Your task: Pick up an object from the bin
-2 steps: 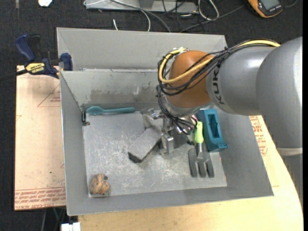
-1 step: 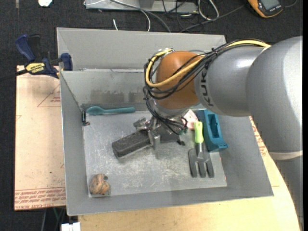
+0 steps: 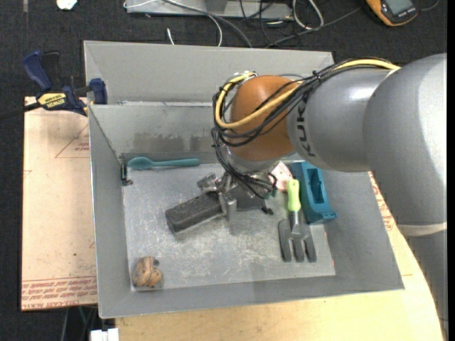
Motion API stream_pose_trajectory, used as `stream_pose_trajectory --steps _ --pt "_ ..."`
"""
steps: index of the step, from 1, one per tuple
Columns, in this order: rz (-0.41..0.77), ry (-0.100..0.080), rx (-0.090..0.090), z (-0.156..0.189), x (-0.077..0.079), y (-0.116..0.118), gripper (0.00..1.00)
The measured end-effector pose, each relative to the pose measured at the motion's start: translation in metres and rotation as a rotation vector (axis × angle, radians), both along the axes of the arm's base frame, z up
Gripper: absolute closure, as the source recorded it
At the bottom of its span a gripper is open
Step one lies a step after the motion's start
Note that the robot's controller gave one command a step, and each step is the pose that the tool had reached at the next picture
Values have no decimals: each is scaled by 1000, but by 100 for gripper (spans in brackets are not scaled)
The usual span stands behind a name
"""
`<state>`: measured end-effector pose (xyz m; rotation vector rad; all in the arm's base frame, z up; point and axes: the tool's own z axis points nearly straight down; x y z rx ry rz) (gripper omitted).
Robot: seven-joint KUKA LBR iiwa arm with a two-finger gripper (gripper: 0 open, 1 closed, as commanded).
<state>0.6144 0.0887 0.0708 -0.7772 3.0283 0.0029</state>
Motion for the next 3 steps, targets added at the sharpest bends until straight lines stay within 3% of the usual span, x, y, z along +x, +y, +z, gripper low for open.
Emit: stream_pose_trajectory --steps 3 --pt "-2 -4 1 15 1 1 100"
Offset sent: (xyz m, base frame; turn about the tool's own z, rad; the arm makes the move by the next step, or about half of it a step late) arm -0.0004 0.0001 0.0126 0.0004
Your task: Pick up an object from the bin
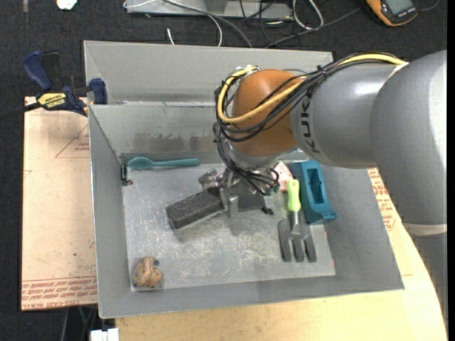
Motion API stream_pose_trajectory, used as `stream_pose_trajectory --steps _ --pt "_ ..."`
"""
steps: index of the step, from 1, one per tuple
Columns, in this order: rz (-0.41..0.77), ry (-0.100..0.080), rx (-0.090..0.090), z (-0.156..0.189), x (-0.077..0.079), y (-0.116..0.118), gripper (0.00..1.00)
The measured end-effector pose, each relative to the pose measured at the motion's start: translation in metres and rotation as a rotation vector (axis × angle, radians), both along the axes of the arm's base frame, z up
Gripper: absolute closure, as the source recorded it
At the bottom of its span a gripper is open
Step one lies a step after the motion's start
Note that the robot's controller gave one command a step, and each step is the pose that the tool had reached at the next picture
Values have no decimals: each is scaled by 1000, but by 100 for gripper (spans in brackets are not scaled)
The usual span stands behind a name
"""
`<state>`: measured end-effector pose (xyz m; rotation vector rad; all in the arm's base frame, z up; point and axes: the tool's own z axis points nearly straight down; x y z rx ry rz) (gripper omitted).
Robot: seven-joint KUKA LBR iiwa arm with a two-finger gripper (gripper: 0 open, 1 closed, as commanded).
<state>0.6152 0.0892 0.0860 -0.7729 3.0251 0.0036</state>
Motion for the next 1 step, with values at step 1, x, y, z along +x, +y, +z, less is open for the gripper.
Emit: stream_pose_trajectory --steps 1 --pt "-1 -1 0 4 0 0 100"
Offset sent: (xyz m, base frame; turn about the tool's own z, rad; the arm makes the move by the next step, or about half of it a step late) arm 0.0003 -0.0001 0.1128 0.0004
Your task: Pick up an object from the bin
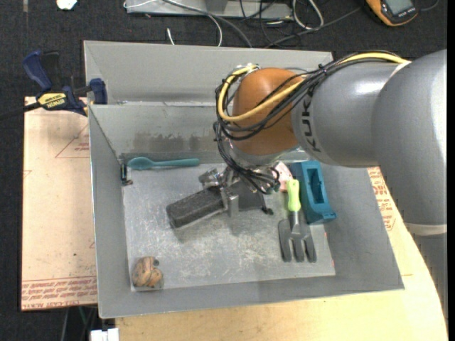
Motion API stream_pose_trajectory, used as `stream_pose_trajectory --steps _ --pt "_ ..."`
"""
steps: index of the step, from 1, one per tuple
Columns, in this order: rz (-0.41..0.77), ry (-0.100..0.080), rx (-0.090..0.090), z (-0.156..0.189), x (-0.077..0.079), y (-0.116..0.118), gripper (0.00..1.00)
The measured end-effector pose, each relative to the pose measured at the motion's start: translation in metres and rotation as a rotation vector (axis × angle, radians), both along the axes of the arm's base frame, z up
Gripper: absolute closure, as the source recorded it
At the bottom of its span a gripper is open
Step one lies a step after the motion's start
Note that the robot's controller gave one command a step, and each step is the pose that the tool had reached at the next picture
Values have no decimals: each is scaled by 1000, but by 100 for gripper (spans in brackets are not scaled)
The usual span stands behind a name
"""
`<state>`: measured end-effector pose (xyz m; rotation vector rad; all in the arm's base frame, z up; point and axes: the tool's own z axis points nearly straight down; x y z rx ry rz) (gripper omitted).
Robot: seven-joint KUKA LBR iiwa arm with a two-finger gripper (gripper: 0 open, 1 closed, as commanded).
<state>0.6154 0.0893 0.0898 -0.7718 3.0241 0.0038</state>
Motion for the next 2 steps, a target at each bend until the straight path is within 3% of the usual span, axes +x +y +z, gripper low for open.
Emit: stream_pose_trajectory --steps 1,2 --pt "-1 11 -2 16 -3 0 100" --pt "-3 6 -1 66 -1 0 100"
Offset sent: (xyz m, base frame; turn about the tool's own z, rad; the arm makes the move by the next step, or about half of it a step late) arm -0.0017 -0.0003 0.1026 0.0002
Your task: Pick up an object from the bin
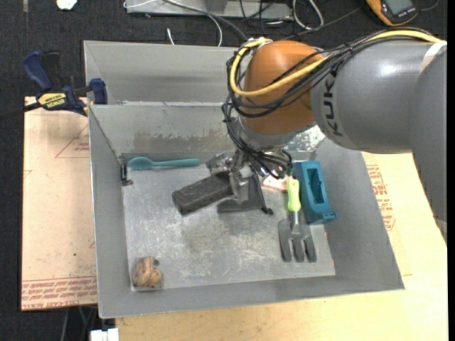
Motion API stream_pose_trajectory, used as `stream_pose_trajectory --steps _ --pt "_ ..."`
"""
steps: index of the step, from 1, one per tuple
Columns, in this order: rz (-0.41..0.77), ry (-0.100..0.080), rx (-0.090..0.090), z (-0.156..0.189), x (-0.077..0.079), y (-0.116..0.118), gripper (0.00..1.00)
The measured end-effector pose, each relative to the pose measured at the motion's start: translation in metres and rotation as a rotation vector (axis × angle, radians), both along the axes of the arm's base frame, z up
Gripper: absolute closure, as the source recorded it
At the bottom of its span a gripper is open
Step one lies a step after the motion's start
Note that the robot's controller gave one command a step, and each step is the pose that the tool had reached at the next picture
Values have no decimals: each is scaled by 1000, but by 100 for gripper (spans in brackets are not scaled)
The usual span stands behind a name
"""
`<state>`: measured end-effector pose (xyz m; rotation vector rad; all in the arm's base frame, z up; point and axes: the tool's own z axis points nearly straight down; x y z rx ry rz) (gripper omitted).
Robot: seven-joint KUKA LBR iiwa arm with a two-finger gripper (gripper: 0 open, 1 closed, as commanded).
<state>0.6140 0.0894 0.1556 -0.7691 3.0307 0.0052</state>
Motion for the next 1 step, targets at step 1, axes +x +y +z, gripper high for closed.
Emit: stream_pose_trajectory --steps 1 --pt "-1 -9 1 28 2 0 100"
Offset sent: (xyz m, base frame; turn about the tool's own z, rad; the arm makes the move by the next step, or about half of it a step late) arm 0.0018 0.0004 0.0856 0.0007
